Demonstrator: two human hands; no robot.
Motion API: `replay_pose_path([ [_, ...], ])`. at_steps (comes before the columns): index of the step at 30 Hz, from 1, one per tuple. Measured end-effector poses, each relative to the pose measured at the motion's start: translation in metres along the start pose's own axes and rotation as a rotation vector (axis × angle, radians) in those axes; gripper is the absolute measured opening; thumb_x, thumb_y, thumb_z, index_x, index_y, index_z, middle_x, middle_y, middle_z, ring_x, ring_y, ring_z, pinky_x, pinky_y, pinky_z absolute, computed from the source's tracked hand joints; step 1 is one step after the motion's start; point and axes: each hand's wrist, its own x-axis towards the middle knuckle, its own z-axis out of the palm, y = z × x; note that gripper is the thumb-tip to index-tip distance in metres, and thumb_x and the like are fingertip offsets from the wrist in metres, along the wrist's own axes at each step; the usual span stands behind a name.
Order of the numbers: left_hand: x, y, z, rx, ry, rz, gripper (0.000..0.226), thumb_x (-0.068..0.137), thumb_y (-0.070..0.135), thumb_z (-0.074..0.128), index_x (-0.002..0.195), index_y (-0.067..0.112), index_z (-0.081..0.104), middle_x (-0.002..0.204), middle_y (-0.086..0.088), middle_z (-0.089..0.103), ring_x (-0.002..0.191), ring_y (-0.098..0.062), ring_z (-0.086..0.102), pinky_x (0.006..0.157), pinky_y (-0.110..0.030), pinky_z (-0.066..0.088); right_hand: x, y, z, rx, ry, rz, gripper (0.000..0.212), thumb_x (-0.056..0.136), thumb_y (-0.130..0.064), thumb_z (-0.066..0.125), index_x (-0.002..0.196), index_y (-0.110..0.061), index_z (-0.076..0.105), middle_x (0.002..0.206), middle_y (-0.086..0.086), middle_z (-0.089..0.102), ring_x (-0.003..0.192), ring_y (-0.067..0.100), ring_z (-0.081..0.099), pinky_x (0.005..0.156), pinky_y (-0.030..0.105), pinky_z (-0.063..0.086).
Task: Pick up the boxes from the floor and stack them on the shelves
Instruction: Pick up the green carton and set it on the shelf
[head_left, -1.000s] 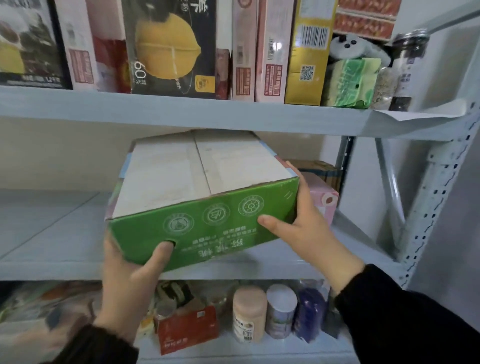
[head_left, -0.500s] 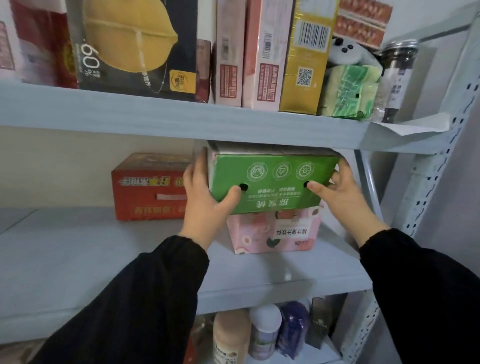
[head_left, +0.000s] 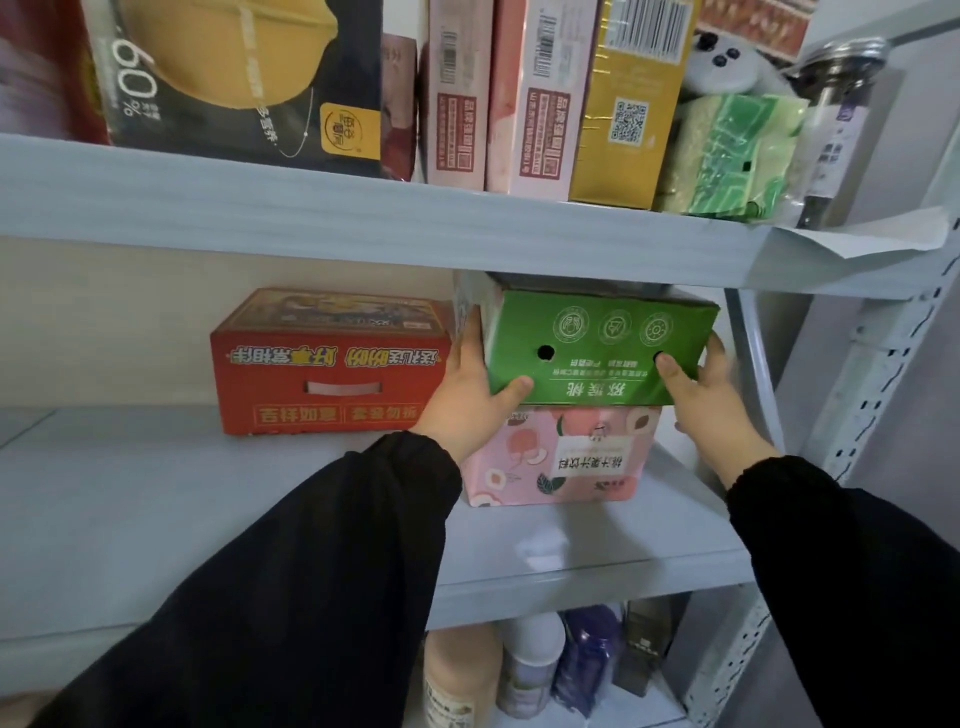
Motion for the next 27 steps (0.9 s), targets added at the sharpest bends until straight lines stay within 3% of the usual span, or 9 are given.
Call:
replay_pose_path([
  [4, 0.007, -0.014, 0.008, 0.033, -0.022, -0.078, 0.094, 0.096, 0.050, 0.060, 0.163, 0.018, 0.003, 0.165, -0.012, 0.029, 0.148, -0.027, 0.038, 0.118, -0.035, 0.034, 0.002, -0.007, 0.009, -0.057, -0.011, 0.073, 0.069, 0.105, -0.042, 0.051, 0.160, -0.039, 0.010, 0.129, -0.007, 0.058, 0.107, 0.024, 0.057, 0.103, 0.056, 0.050],
  [9, -0.001, -0.026, 0.016, 0.018, 0.019, -0.086, 0.081, 0.099, 0.044, 0.056, 0.162, 0.019, 0.012, 0.160, -0.008, 0.040, 0.142, -0.023, 0.047, 0.113, -0.036, 0.042, 0.008, -0.009, 0.017, -0.137, -0.024, 0.145, 0.079, 0.106, -0.049, 0.043, 0.163, -0.032, -0.008, 0.146, 0.011, 0.056, 0.124, 0.038, 0.059, 0.105, 0.053, 0.049],
  [13, -0.005, -0.034, 0.022, -0.007, 0.011, -0.114, 0.085, 0.098, 0.038, 0.061, 0.162, 0.016, 0.010, 0.147, 0.001, 0.056, 0.127, -0.011, 0.057, 0.099, -0.024, 0.044, -0.003, 0.009, 0.018, -0.128, -0.074, 0.102, 0.067, 0.105, -0.035, 0.053, 0.159, -0.019, 0.017, 0.134, 0.001, 0.061, 0.114, 0.024, 0.062, 0.089, 0.032, 0.047],
  [17, -0.002, -0.034, 0.021, 0.020, -0.012, -0.139, 0.079, 0.099, 0.037, 0.057, 0.161, 0.017, 0.013, 0.144, -0.004, 0.059, 0.127, -0.017, 0.059, 0.097, -0.026, 0.044, -0.020, 0.023, 0.010, -0.147, -0.116, 0.078, 0.048, 0.103, -0.017, 0.055, 0.146, -0.024, 0.034, 0.117, -0.006, 0.060, 0.098, 0.012, 0.060, 0.062, 0.009, 0.040],
  [19, -0.006, -0.025, 0.019, 0.028, -0.003, -0.153, 0.078, 0.101, 0.035, 0.057, 0.162, 0.014, 0.013, 0.153, -0.009, 0.049, 0.139, -0.023, 0.049, 0.105, -0.029, 0.041, -0.028, 0.017, 0.002, -0.139, -0.167, 0.077, 0.051, 0.101, -0.017, 0.057, 0.146, -0.027, 0.034, 0.109, -0.017, 0.058, 0.105, 0.015, 0.060, 0.069, 0.016, 0.040],
  [21, -0.023, -0.019, 0.020, 0.064, 0.133, -0.169, 0.082, 0.100, 0.034, 0.060, 0.163, 0.011, 0.013, 0.162, -0.015, 0.032, 0.150, -0.028, 0.032, 0.117, -0.035, 0.030, -0.041, 0.011, -0.009, -0.157, -0.186, 0.075, 0.058, 0.103, -0.022, 0.058, 0.154, -0.026, 0.031, 0.104, -0.023, 0.050, 0.112, 0.013, 0.052, 0.083, 0.023, 0.038],
  [22, -0.036, -0.017, 0.024, 0.086, 0.234, -0.134, 0.080, 0.098, 0.031, 0.062, 0.162, 0.009, 0.018, 0.162, -0.017, 0.030, 0.150, -0.028, 0.028, 0.119, -0.036, 0.026, -0.050, 0.011, -0.016, -0.165, -0.194, 0.065, 0.063, 0.103, -0.025, 0.059, 0.157, -0.024, 0.028, 0.110, -0.023, 0.051, 0.115, 0.010, 0.049, 0.089, 0.022, 0.037],
  [24, -0.069, -0.014, 0.045, 0.134, 0.378, 0.030, 0.068, 0.094, 0.024, 0.065, 0.154, 0.007, 0.036, 0.150, -0.016, 0.041, 0.138, -0.030, 0.036, 0.116, -0.038, 0.028, -0.075, 0.027, -0.034, -0.233, -0.210, 0.035, 0.074, 0.101, -0.031, 0.062, 0.162, -0.028, 0.020, 0.150, -0.016, 0.045, 0.141, 0.010, 0.039, 0.111, 0.025, 0.032],
  [27, -0.110, -0.005, 0.111, 0.138, 0.202, 0.188, 0.056, 0.088, 0.023, 0.061, 0.141, 0.008, 0.051, 0.132, -0.010, 0.051, 0.122, -0.030, 0.046, 0.108, -0.039, 0.036, -0.124, 0.084, -0.072, -0.448, -0.240, 0.011, 0.079, 0.097, -0.040, 0.064, 0.162, -0.037, 0.019, 0.171, -0.004, 0.013, 0.156, 0.012, 0.010, 0.125, 0.034, 0.016],
])
